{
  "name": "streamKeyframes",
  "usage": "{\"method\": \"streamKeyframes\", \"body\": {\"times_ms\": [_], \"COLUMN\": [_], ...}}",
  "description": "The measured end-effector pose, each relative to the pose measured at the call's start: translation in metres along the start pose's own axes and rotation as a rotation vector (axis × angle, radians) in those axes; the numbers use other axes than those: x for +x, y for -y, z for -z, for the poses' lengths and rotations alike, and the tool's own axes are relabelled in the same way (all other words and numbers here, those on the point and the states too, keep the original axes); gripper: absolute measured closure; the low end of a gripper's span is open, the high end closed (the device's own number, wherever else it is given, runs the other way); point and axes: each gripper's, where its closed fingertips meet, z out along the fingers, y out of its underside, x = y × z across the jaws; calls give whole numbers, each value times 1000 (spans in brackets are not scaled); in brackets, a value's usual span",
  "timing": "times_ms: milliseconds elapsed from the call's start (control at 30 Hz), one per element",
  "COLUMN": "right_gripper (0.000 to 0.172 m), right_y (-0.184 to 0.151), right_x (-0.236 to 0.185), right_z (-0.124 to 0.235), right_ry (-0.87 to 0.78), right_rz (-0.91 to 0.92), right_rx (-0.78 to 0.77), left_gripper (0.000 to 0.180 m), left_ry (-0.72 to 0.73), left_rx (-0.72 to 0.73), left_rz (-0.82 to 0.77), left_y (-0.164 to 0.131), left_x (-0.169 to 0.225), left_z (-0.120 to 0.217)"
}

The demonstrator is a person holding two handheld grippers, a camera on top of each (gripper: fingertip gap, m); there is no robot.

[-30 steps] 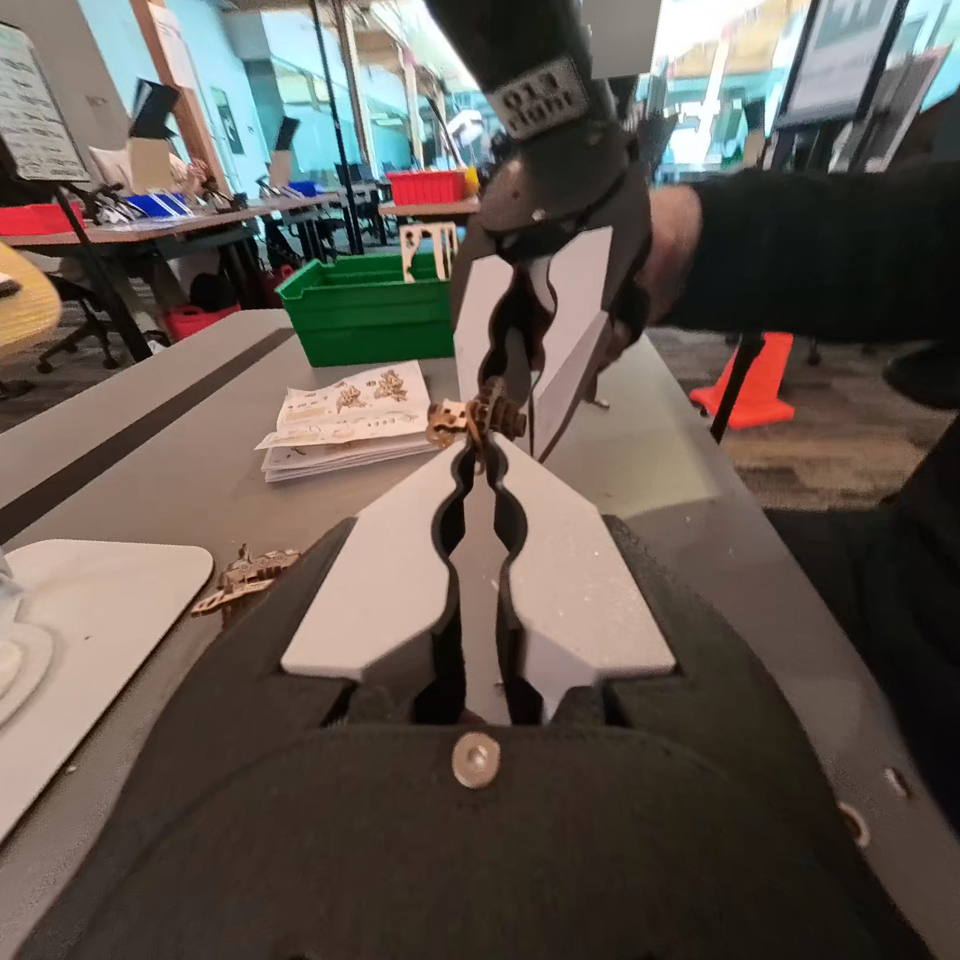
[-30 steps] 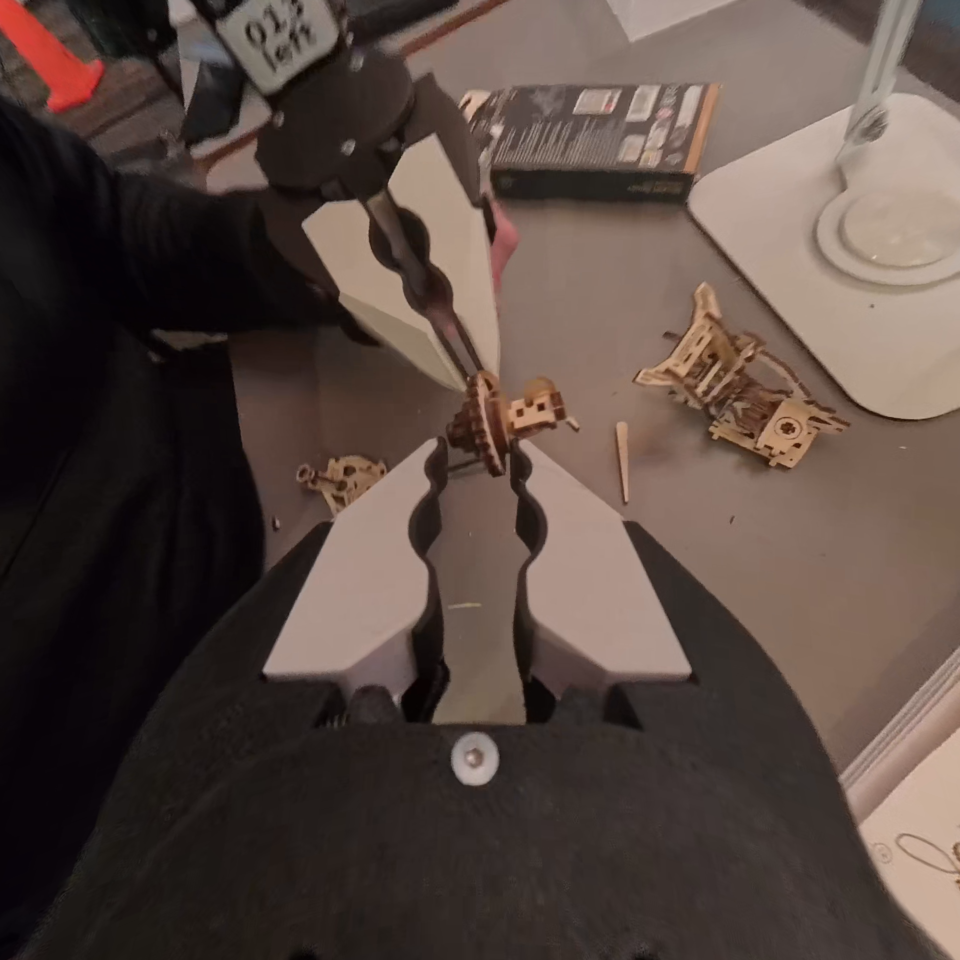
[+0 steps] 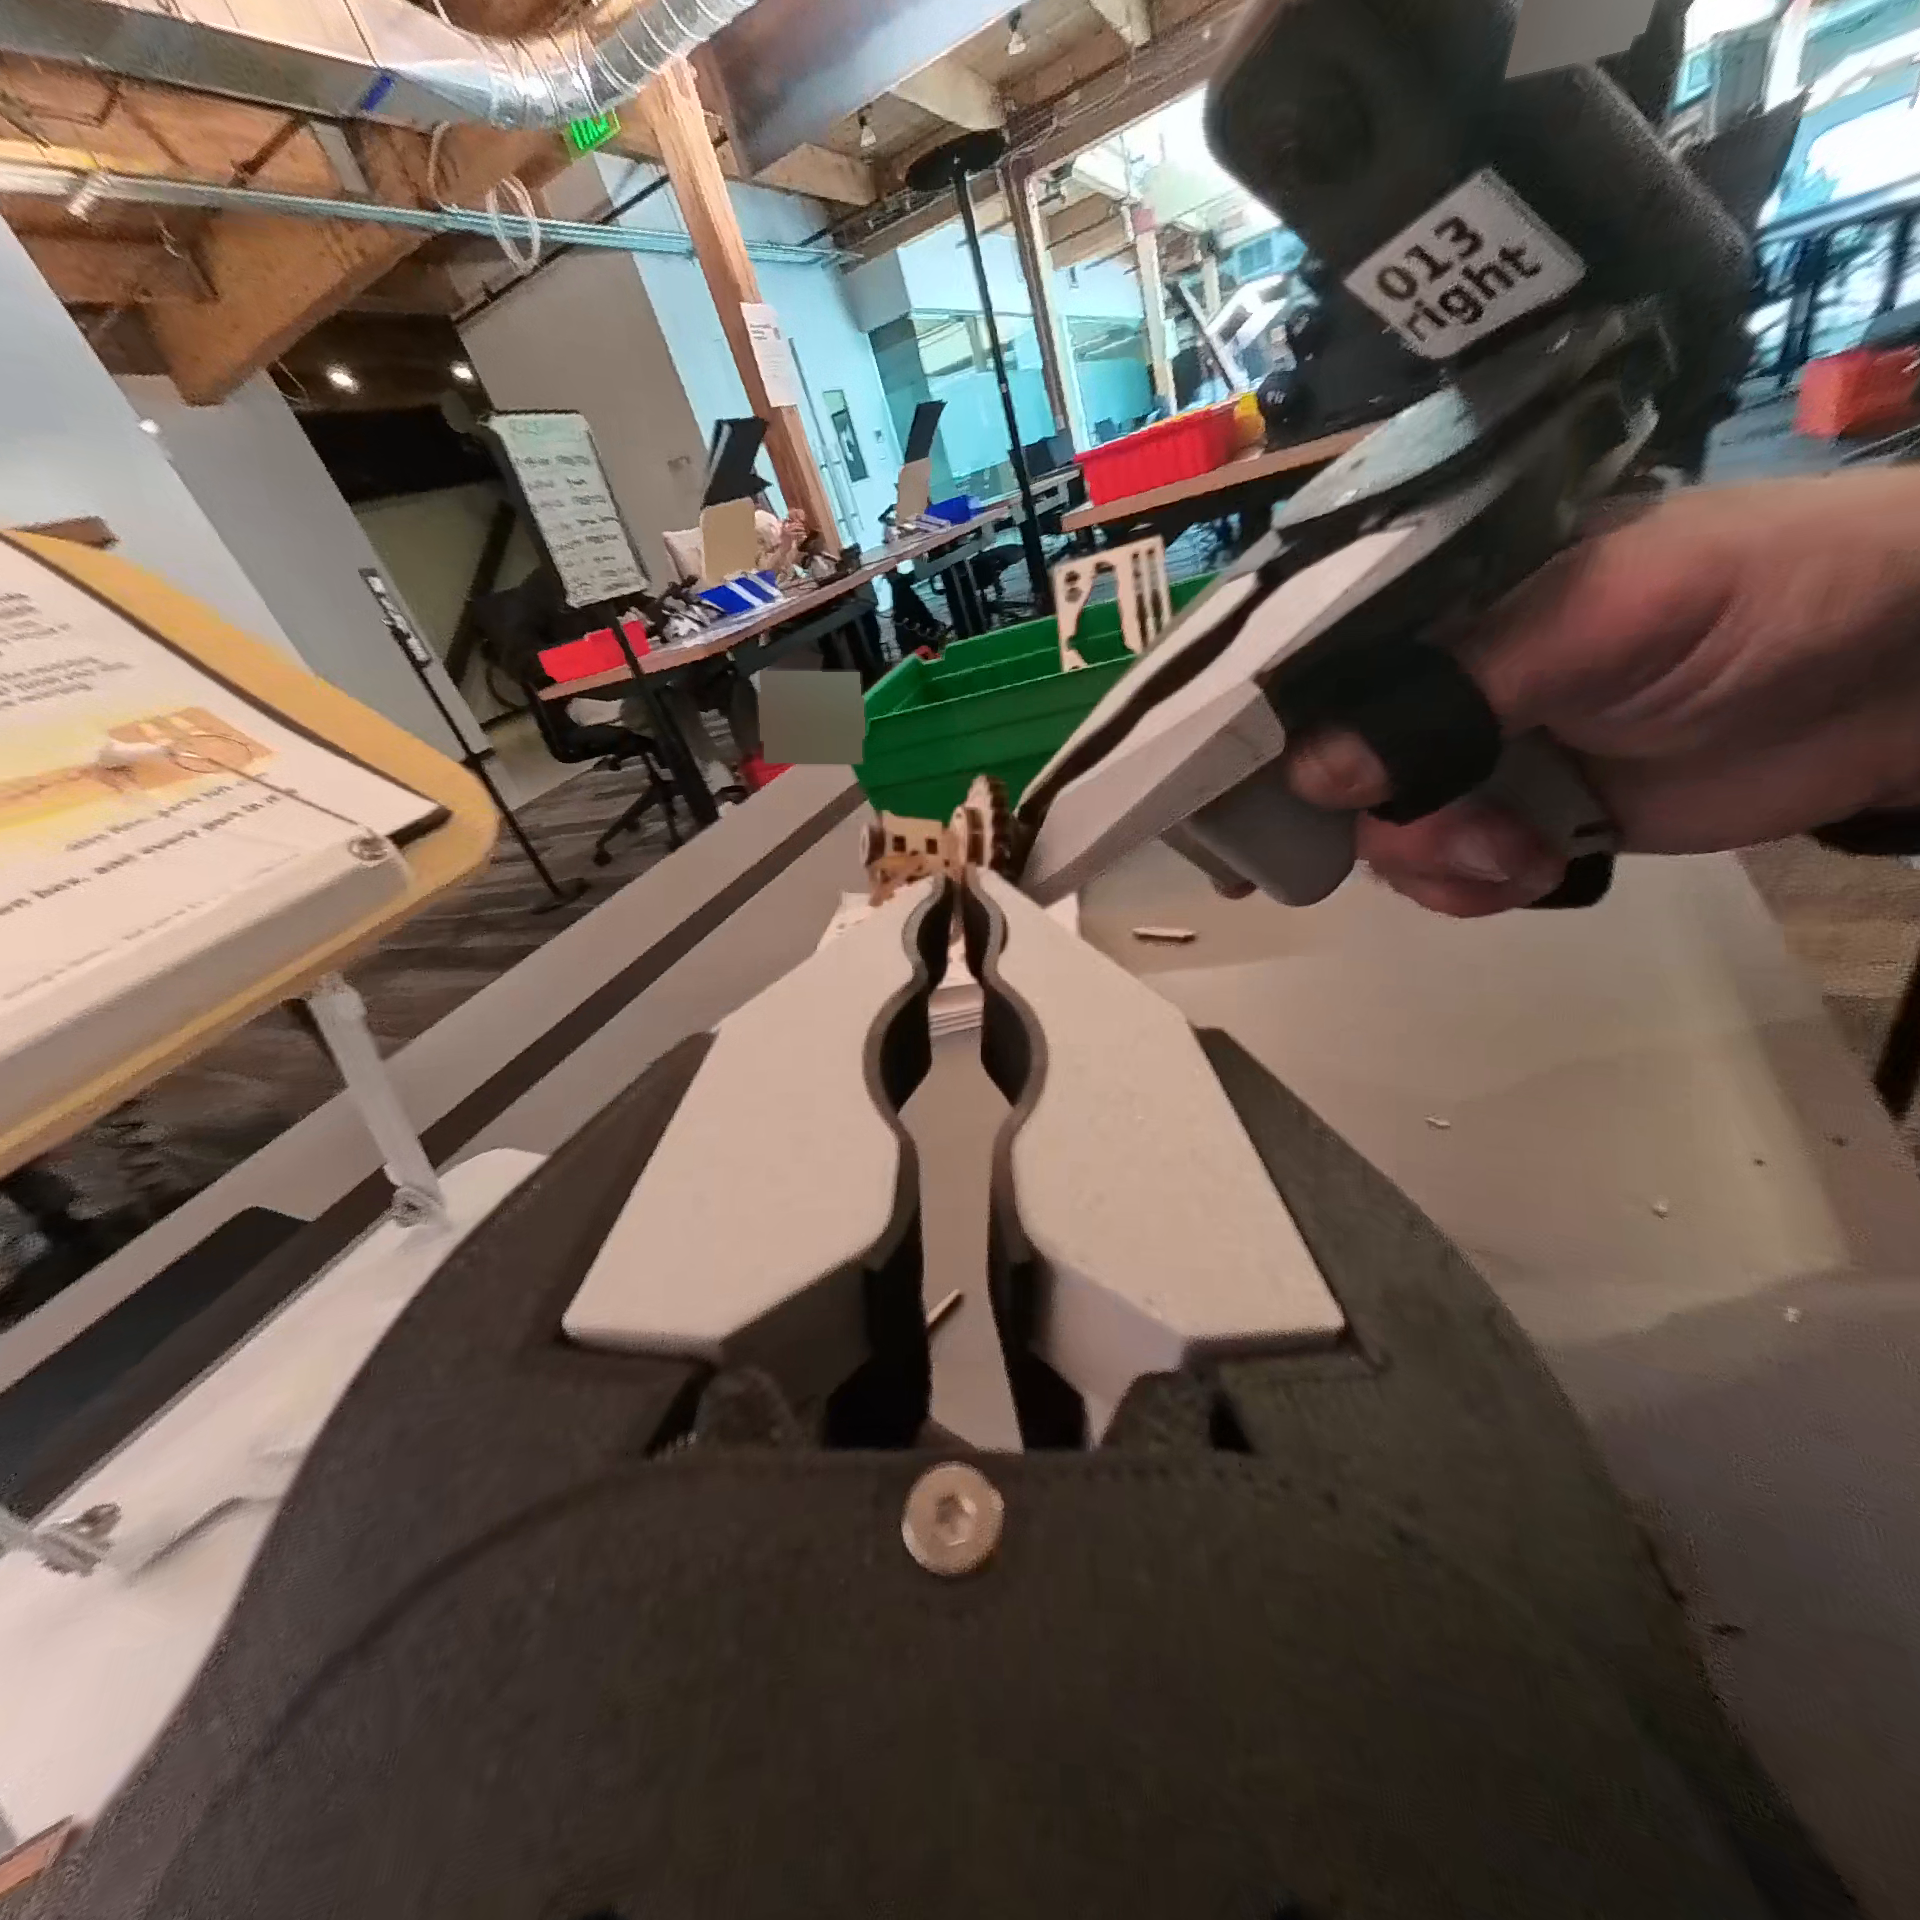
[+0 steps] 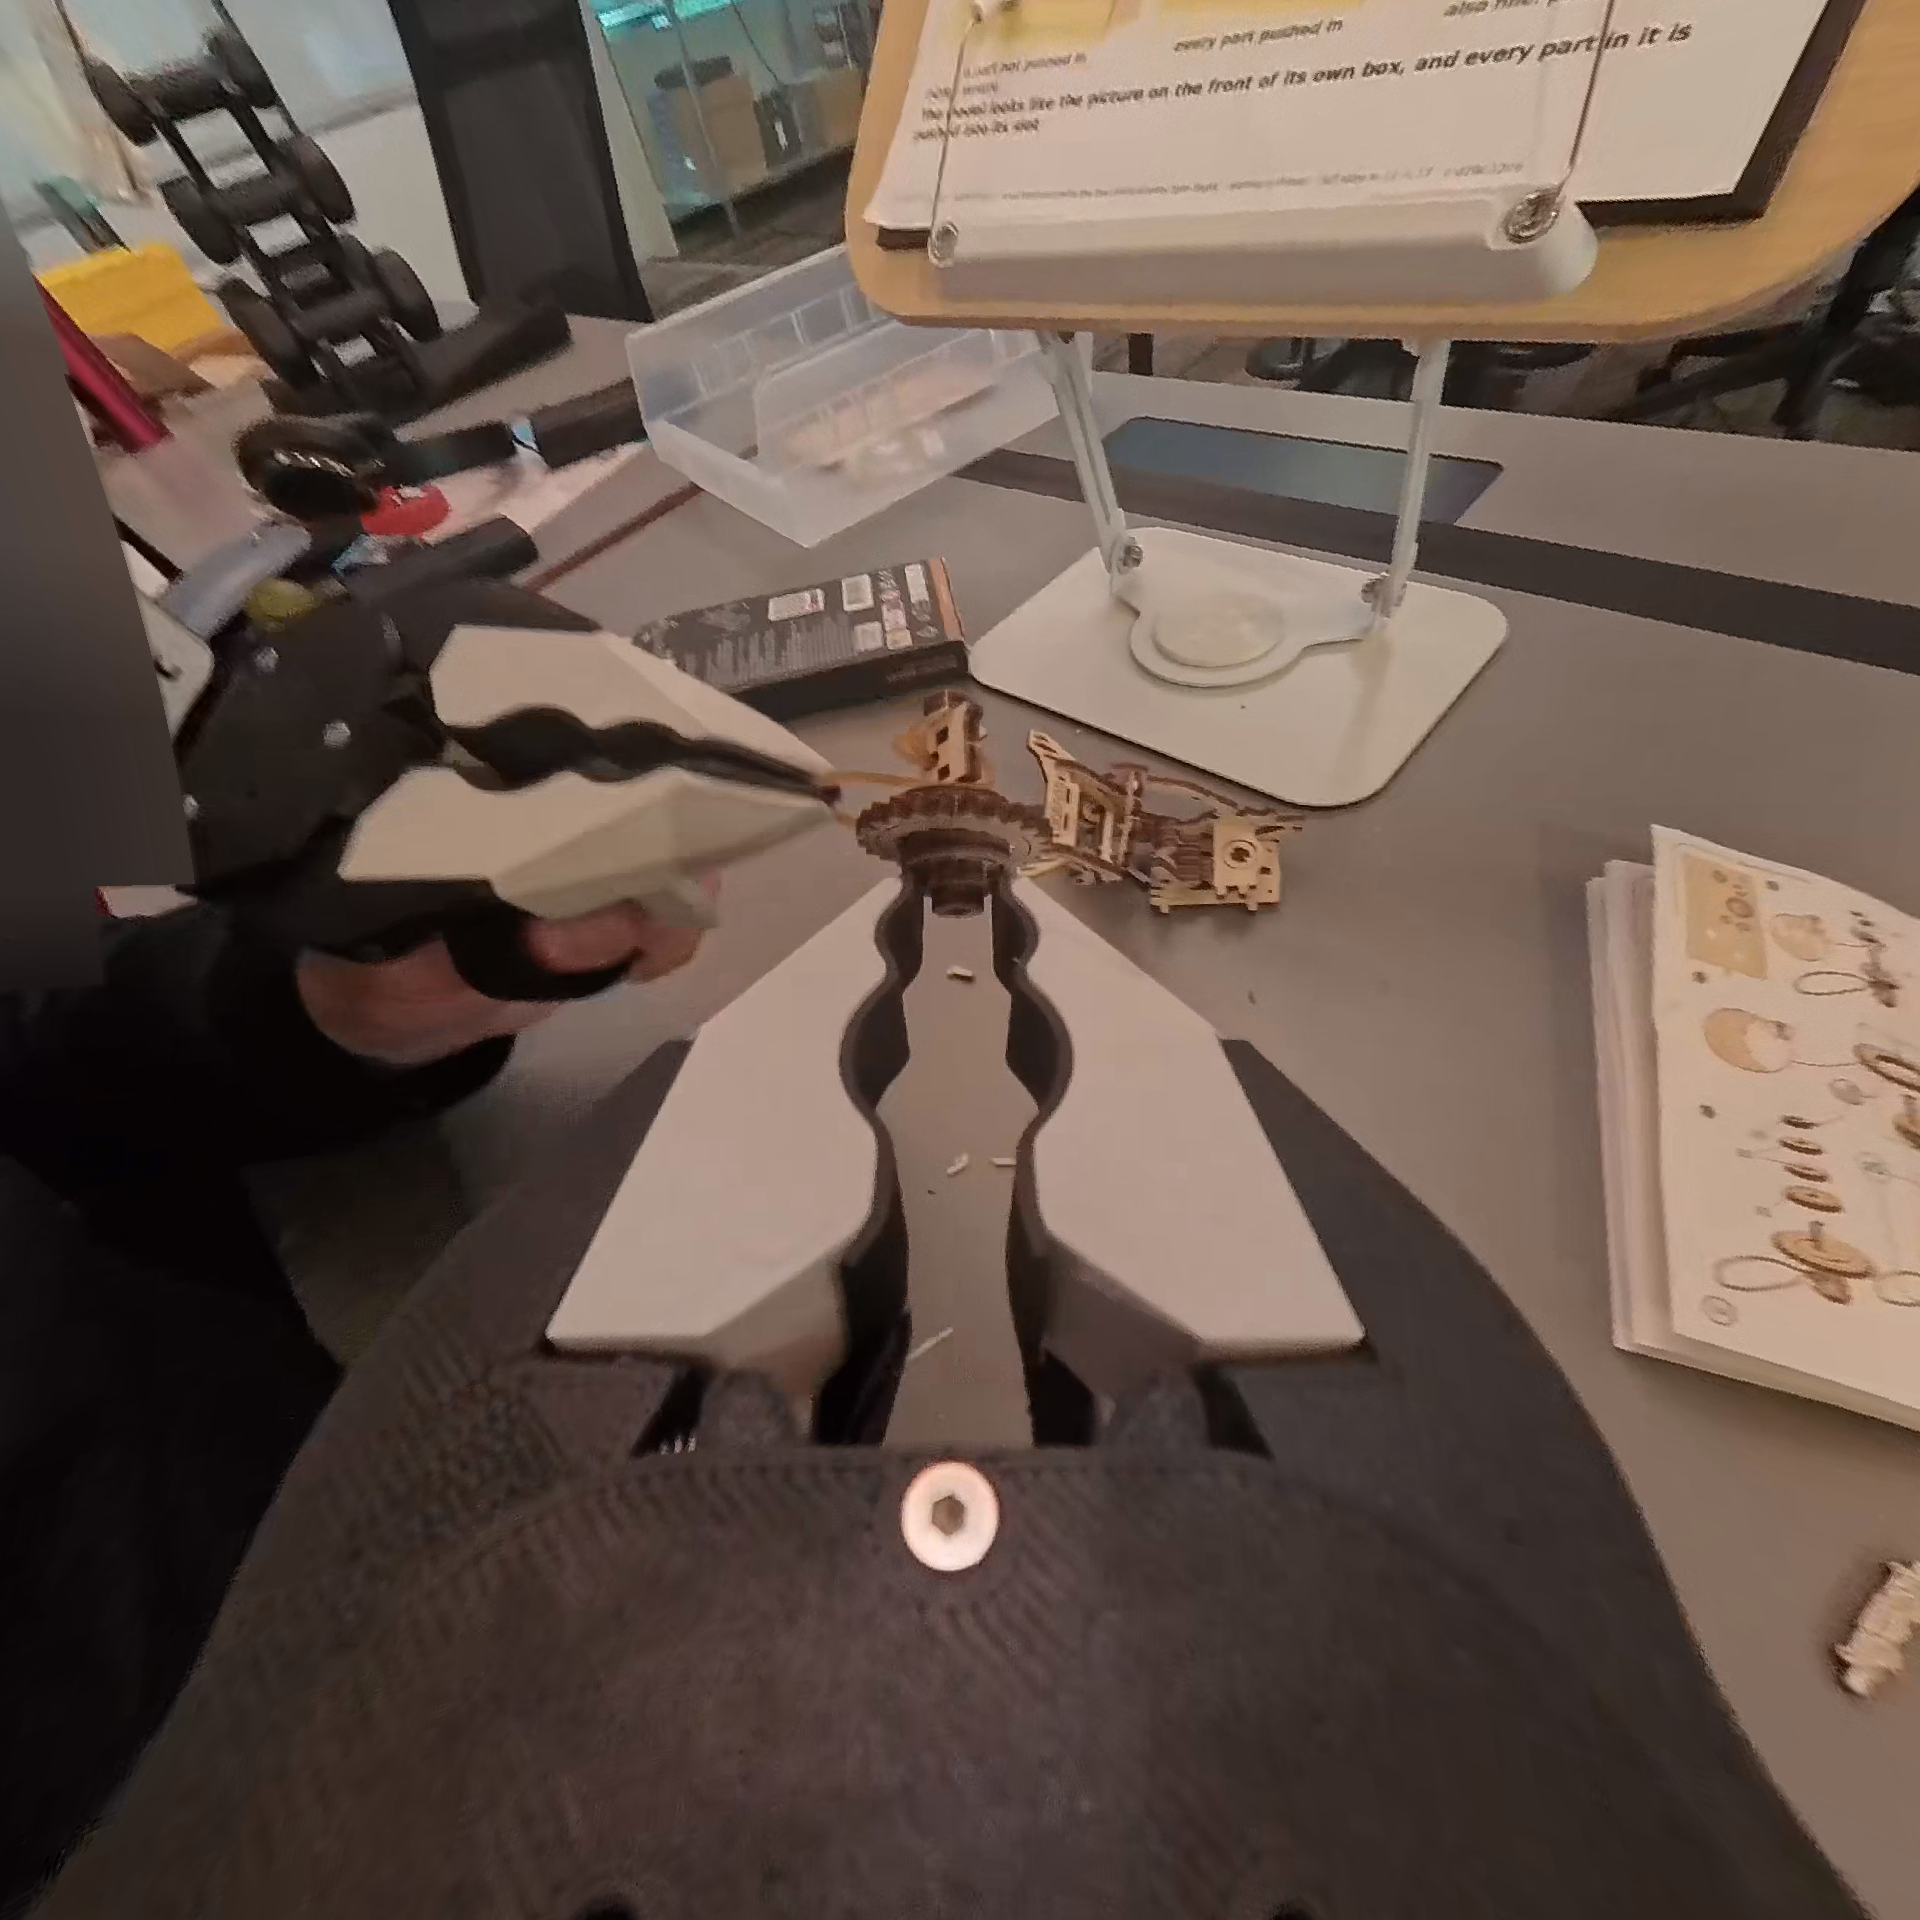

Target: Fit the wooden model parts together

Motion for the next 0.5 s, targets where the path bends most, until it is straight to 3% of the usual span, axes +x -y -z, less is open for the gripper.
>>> {"method": "streamKeyframes", "body": {"times_ms": [33, 267, 500], "right_gripper": [161, 161, 161], "right_y": [0, -5, -19], "right_x": [1, 5, -5], "right_z": [1, 2, -5], "right_ry": [-2, -22, -5], "right_rz": [9, 57, 143], "right_rx": [-1, -47, -144], "left_gripper": [180, 180, 180], "left_ry": [-18, -26, -133], "left_rx": [-8, -39, -75], "left_rz": [18, -8, -61], "left_y": [-1, 1, 19], "left_x": [0, -6, 4], "left_z": [0, 1, -11]}}
